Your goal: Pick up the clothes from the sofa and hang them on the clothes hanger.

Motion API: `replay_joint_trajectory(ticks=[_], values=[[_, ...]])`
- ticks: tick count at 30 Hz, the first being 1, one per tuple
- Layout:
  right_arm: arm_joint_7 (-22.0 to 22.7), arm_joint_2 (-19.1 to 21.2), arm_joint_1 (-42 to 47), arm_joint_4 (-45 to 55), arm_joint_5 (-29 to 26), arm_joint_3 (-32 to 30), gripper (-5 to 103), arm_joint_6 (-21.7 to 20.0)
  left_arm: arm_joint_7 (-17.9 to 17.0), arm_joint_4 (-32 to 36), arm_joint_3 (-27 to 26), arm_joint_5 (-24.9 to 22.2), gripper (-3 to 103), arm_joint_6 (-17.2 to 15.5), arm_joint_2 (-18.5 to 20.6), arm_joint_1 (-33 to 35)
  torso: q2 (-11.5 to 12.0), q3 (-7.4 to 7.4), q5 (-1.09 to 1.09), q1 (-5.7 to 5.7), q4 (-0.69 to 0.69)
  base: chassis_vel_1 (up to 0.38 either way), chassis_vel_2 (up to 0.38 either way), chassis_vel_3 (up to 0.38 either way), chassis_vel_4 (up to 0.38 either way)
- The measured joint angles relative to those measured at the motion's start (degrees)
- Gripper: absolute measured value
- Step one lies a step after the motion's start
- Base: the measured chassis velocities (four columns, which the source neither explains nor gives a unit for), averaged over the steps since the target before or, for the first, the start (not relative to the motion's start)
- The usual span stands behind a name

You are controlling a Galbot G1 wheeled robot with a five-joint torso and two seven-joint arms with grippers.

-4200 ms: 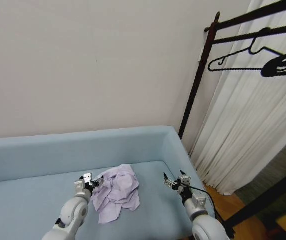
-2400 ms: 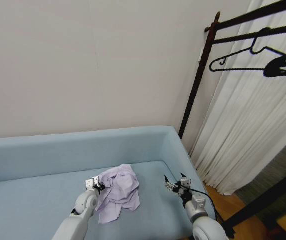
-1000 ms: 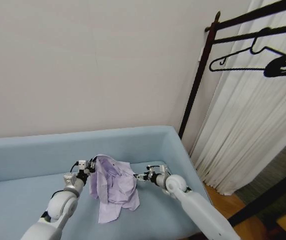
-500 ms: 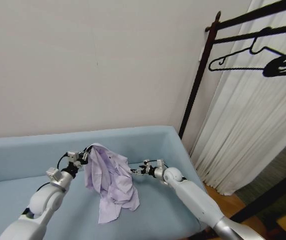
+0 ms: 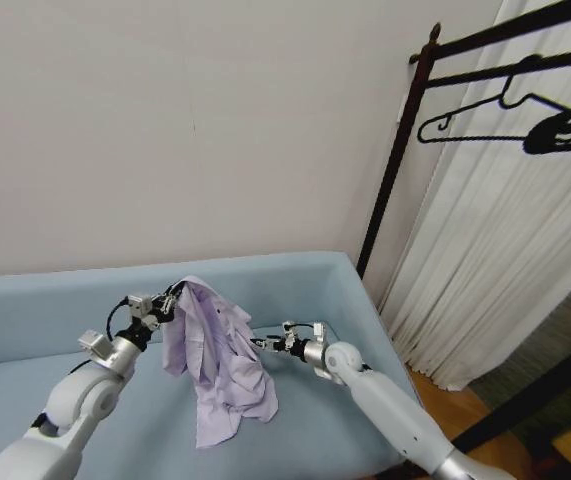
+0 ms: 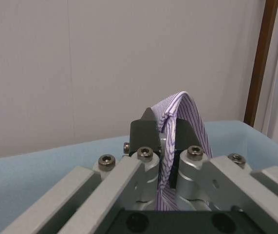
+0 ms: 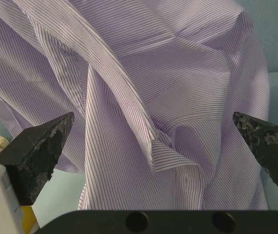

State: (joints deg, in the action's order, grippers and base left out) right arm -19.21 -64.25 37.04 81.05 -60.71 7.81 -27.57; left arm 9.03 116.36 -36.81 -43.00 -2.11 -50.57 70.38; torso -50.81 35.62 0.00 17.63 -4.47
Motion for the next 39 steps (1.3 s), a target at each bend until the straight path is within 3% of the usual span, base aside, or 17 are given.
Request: replay_joint_trajectory(ticks=[13,22,26,28,31,33,37,39], values=[[0.6,-0.8,1.07,0.46,-0.68,-0.59,101,-0.05,-0.77,0.85,-0.31,-1.02,3,-0.77,0.06,-0.02,0.0,0.0,0.0,0.0,0.0,0.0,0.0,0.0,0.0],[1.26,-1.26,1.72,0.92,-1.84,-0.33,75,-0.13,-1.21,1.04,-0.5,-1.08,3,-0.95,0.07,0.05,-0.01,0.0,0.01,0.0,0.0,0.0,0.0,0.0,0.0],[1.36,-1.29,2.17,1.87,-1.96,-0.12,52,-0.13,-1.55,0.94,-0.4,-1.23,3,-1.13,0.05,-0.34,-0.01,0.0,0.01,0.0,0.0,0.0,0.0,0.0,0.0],[1.4,-1.25,2.2,1.98,-1.98,-0.1,52,-0.13,-1.57,0.91,-0.38,-1.23,3,-1.14,0.04,-0.38,-0.01,0.0,0.01,0.0,0.0,0.0,0.0,0.0,0.0],[2.31,-0.55,2.49,3.53,-2.02,-0.08,36,-0.15,-1.85,0.53,-0.18,-1.22,3,-1.22,-0.24,-0.77,0.0,0.0,0.0,0.0,0.0,0.0,0.0,0.0,0.0],[2.52,-0.43,2.52,3.87,-2.04,-0.12,36,-0.18,-1.87,0.49,-0.17,-1.2,3,-1.23,-0.3,-0.79,-0.01,0.0,0.01,0.0,0.0,0.0,0.0,0.0,0.0],[3.68,0.55,2.64,6.16,-2.14,-0.61,14,-0.32,-1.95,0.42,-0.17,-1.0,3,-1.24,-0.71,-0.66,-0.01,0.0,0.0,0.0,0.0,0.0,0.0,0.0,0.0],[3.8,0.69,2.65,6.43,-2.15,-0.64,14,-0.33,-1.96,0.42,-0.17,-0.95,3,-1.24,-0.81,-0.64,-0.01,0.0,0.0,0.0,0.0,0.0,0.0,0.0,0.0]])
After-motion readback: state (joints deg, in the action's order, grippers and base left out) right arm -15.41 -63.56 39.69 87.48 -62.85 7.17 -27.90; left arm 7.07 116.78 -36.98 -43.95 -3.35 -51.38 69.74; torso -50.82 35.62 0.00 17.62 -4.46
